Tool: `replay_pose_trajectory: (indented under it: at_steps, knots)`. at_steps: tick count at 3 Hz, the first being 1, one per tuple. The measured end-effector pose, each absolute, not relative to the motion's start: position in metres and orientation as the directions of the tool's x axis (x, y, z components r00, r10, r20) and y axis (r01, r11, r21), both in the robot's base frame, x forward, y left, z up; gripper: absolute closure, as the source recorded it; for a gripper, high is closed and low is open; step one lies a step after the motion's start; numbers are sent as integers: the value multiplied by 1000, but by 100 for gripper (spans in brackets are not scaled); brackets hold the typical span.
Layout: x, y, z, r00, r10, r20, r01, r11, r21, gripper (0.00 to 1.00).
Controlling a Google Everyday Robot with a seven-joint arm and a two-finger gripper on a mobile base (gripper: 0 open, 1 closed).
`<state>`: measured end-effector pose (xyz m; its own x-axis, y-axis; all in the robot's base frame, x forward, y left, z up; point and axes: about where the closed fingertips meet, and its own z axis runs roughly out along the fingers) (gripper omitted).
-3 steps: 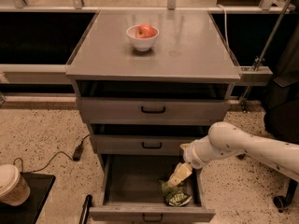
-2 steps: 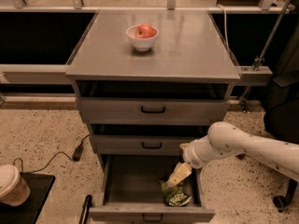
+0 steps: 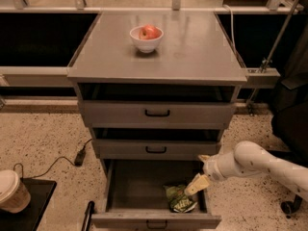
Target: Pick green jalapeno chip bag from bottom drawer and place on counter
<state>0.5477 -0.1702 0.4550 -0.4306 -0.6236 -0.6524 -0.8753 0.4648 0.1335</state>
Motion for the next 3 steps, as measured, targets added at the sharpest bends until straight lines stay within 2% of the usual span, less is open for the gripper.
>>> replay_pose_trajectory:
  at_steps: [1, 2, 3]
  knots:
    - [560, -174, 397, -435, -585, -684, -887, 408, 216, 0]
    - [562, -150, 362, -443, -574, -688, -894, 335, 296, 0]
    - [562, -150, 362, -444, -574, -688, -894, 336, 296, 0]
